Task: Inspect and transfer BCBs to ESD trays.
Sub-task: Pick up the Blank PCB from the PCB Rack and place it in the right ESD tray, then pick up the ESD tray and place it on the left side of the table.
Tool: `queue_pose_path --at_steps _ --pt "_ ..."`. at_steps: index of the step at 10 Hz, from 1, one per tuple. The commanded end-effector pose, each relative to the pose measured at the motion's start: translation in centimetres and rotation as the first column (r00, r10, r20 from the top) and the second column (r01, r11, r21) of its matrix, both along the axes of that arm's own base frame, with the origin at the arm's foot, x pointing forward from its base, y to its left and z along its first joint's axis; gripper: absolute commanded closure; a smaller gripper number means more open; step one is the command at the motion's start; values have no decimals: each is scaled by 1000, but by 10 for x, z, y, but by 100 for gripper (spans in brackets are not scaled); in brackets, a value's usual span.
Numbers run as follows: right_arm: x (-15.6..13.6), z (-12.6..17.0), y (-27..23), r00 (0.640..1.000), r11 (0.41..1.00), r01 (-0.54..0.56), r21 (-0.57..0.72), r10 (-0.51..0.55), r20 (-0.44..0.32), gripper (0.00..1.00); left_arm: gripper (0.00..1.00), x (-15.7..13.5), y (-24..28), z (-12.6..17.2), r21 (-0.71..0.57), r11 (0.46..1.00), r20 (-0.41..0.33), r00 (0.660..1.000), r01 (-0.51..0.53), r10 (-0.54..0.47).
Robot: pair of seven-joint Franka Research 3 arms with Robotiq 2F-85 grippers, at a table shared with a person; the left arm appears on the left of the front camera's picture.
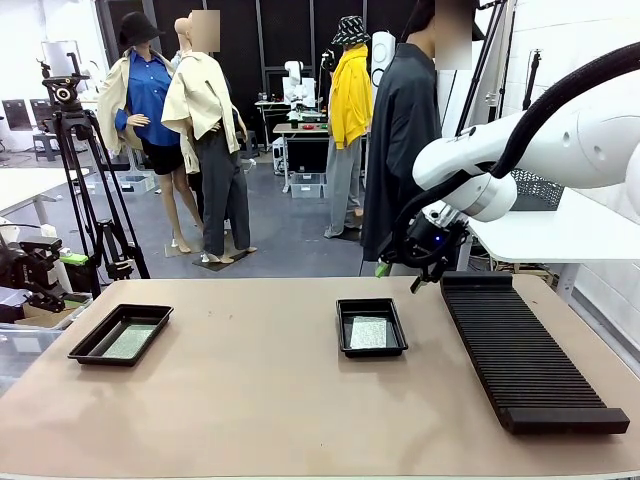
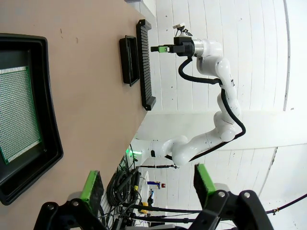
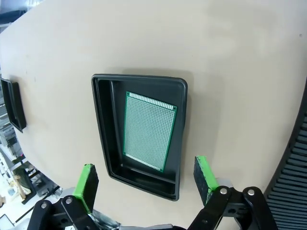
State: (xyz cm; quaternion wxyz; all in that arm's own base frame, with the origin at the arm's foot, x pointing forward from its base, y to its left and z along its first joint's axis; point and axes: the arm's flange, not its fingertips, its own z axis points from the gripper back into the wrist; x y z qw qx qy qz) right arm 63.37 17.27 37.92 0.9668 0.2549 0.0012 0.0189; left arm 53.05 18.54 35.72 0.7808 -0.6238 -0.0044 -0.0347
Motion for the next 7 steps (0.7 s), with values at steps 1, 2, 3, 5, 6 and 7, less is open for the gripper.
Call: queue_pose_path --at_steps 1,2,3,5,6,7 --pt "-1 1 1 1000 1000 -3 1 3 4 0 0 -1 0 2 2 1000 2 1000 5 -5" --pt "-1 1 1 1000 1000 -3 1 3 4 0 0 -1 0 2 2 1000 2 1000 5 -5" --pt "-1 1 1 1000 1000 -3 1 3 4 0 0 -1 0 2 2 1000 2 1000 5 -5" --pt "-1 1 1 1000 1000 -3 1 3 4 0 0 -1 0 2 2 1000 2 1000 5 -5" --pt "-1 1 1 1000 1000 -3 1 3 4 0 0 -1 0 2 2 1000 2 1000 5 -5" --pt "-1 1 1 1000 1000 -3 1 3 4 0 0 -1 0 2 2 1000 2 1000 5 -5"
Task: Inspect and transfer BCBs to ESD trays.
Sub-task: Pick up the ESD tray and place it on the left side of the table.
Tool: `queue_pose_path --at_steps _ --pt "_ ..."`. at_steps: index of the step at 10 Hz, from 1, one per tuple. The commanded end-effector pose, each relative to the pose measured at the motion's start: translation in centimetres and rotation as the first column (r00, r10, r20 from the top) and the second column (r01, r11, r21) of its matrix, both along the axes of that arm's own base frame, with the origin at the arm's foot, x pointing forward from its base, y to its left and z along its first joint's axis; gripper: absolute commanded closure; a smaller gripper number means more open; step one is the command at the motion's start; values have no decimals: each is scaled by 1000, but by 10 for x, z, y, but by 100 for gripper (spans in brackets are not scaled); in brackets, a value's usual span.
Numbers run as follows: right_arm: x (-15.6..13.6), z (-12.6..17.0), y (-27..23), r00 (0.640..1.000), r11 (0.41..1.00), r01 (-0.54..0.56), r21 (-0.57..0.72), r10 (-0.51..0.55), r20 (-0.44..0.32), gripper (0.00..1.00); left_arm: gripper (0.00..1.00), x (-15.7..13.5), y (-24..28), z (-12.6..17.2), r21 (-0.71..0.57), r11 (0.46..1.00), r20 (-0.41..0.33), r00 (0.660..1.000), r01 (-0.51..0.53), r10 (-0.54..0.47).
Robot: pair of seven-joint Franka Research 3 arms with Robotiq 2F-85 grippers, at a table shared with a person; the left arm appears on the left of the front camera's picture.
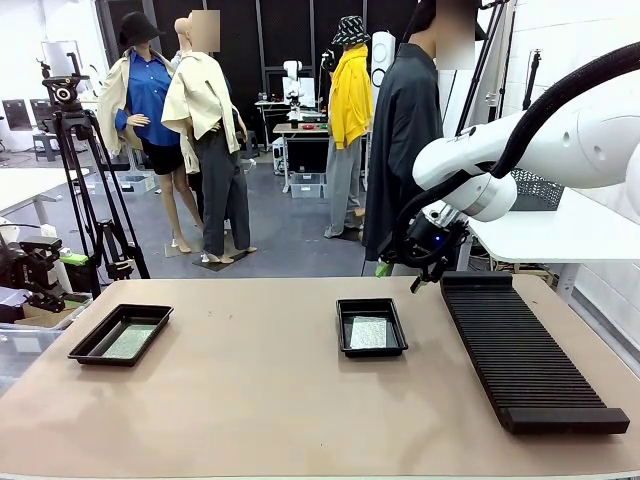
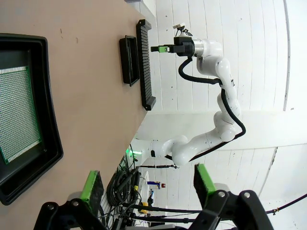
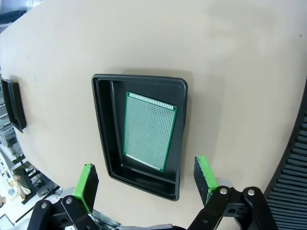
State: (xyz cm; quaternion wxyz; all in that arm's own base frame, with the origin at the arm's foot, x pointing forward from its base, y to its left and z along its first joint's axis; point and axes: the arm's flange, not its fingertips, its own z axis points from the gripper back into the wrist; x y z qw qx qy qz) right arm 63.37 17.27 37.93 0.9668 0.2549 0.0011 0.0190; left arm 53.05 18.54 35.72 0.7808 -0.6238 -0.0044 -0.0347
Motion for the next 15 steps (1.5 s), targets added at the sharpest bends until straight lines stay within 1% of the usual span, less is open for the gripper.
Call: queue_pose_path --at_steps 1,2,3,5,8,10,12,14,15 --pt "-1 1 1 1000 1000 -3 1 3 3 0 0 -1 0 2 2 1000 2 1000 5 -5" --pt "0 0 0 1000 1000 0 0 0 0 0 0 -1 0 2 2 1000 2 1000 5 -5" --pt "2 5 -17 1000 1000 -13 29 13 1 0 0 -1 0 2 2 1000 2 1000 5 -5" --pt "-4 11 -54 999 991 -32 130 31 8 0 0 -1 0 2 2 1000 2 1000 5 -5" --pt "-11 7 -110 1000 964 -20 265 16 17 0 0 -1 0 2 2 1000 2 1000 5 -5" --pt "-23 8 -149 999 929 -16 369 4 34 0 0 -1 0 2 2 1000 2 1000 5 -5" --pt "-35 7 -189 999 874 -26 486 8 40 0 0 -1 0 2 2 1000 2 1000 5 -5" --pt "-46 6 -217 1000 812 15 583 -19 0 0 0 -1 0 2 2 1000 2 1000 5 -5" --pt "-49 2 -225 999 792 27 609 -33 -2 0 0 -1 0 2 2 1000 2 1000 5 -5"
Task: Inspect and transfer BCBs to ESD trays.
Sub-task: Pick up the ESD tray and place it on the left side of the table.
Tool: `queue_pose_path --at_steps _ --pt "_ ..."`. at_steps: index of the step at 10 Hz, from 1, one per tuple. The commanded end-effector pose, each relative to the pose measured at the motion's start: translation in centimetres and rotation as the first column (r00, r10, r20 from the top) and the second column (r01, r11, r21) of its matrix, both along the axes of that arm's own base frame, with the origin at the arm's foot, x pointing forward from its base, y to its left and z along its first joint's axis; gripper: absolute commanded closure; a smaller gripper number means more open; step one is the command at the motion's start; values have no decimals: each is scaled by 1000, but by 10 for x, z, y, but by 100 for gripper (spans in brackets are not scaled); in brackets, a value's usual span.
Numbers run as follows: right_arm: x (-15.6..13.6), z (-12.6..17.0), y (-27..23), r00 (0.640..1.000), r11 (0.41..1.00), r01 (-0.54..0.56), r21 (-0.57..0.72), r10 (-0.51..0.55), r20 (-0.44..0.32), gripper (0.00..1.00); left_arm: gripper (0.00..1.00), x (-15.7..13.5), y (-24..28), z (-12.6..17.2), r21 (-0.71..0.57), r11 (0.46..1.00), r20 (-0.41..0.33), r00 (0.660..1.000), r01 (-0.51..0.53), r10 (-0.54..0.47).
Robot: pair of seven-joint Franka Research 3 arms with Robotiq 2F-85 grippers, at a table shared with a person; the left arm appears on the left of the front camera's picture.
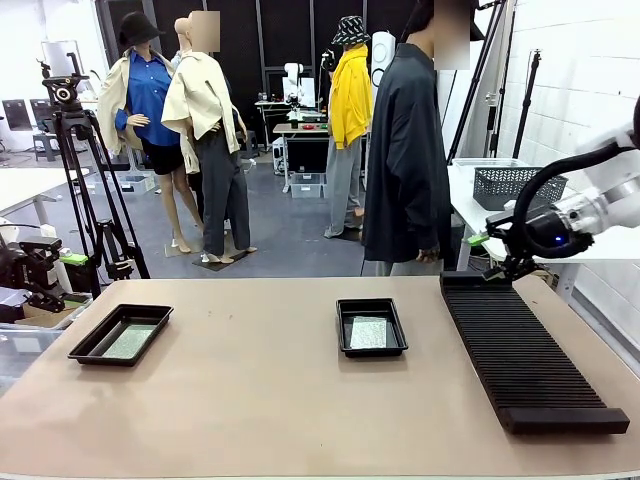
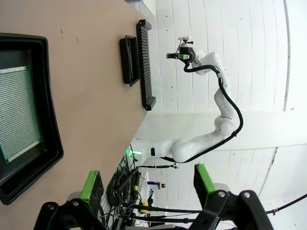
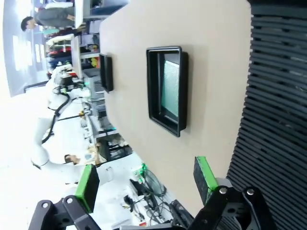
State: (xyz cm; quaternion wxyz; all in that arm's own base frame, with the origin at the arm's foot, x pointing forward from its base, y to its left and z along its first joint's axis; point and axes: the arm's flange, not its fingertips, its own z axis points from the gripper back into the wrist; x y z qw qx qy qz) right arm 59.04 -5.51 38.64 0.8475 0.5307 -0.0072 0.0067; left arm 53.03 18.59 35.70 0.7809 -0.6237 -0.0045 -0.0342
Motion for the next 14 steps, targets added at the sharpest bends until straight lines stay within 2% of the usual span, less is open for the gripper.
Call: queue_pose_path --at_steps 1,4,5,6,7,10,14 --pt "-8 -9 -5 999 997 31 76 -32 1 0 0 -1 -1 2 2 1000 2 1000 6 -6" --pt "-10 -25 -23 998 989 48 142 -43 -36 0 0 -1 -1 2 2 1000 2 1000 6 -6" --pt "-15 -27 -28 999 988 39 150 -38 -14 0 0 -1 -1 2 2 1000 2 1000 6 -6" --pt "-9 -19 -22 998 994 42 97 -37 -51 0 0 -1 -1 2 2 1000 2 1000 6 -6" --pt "-9 -19 -22 998 994 42 97 -37 -51 0 0 0 0 0 0 1000 0 1000 0 0" --pt "-9 -19 -22 998 994 42 97 -37 -51 0 0 6 -38 31 38 999 14 1000 0 0" --pt "-9 -19 -22 998 994 42 97 -37 -51 0 0 14 -95 56 98 995 11 1000 -2 1"
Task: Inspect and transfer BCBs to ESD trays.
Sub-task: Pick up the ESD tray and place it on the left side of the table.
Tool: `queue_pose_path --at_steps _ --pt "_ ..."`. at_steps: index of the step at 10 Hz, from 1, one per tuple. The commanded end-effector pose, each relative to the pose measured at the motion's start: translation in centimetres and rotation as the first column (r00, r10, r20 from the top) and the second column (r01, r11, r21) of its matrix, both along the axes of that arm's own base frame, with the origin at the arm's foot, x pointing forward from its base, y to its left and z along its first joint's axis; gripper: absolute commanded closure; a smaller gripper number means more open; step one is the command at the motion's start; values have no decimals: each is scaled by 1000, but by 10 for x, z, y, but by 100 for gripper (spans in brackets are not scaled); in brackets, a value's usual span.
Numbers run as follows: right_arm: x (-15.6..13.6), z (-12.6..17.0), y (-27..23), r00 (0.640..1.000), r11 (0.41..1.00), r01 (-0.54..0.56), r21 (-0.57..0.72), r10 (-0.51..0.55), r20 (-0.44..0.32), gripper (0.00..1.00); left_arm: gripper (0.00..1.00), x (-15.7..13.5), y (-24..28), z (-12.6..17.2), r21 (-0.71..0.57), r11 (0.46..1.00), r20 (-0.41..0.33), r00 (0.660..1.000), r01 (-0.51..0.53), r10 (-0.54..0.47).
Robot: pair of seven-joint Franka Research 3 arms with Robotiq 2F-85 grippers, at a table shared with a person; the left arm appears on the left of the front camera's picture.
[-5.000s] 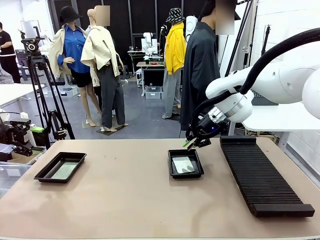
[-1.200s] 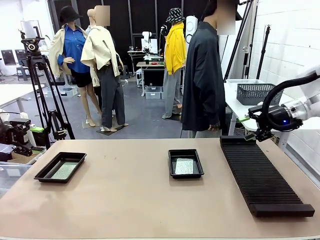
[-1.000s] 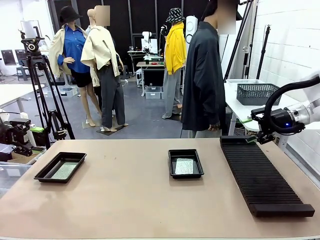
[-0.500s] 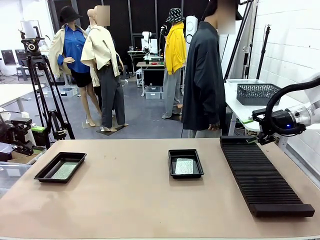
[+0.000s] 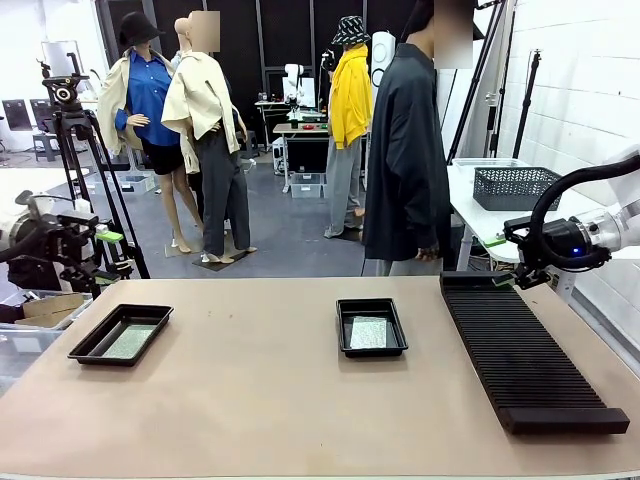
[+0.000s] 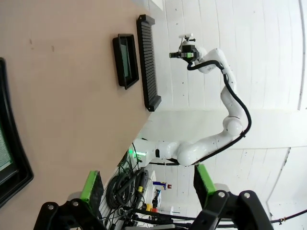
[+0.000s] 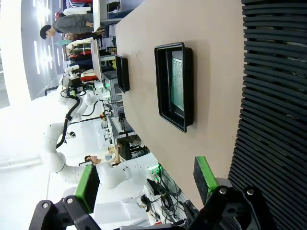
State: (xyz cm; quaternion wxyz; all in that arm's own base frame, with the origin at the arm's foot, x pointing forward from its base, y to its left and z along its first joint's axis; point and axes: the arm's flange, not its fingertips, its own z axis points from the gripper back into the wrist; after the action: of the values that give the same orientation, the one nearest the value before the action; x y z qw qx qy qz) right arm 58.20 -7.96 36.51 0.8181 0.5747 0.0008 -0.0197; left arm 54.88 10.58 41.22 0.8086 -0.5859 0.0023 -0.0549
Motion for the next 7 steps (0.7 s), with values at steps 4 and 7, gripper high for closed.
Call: queue_pose_path --at_steps 4,7 --pt "-1 2 2 1000 1000 4 -8 -4 -7 0 0 0 -97 12 62 989 72 989 -132 128" --pt "-1 2 2 1000 1000 4 -8 -4 -7 0 0 4 -159 33 99 988 128 986 -120 106"
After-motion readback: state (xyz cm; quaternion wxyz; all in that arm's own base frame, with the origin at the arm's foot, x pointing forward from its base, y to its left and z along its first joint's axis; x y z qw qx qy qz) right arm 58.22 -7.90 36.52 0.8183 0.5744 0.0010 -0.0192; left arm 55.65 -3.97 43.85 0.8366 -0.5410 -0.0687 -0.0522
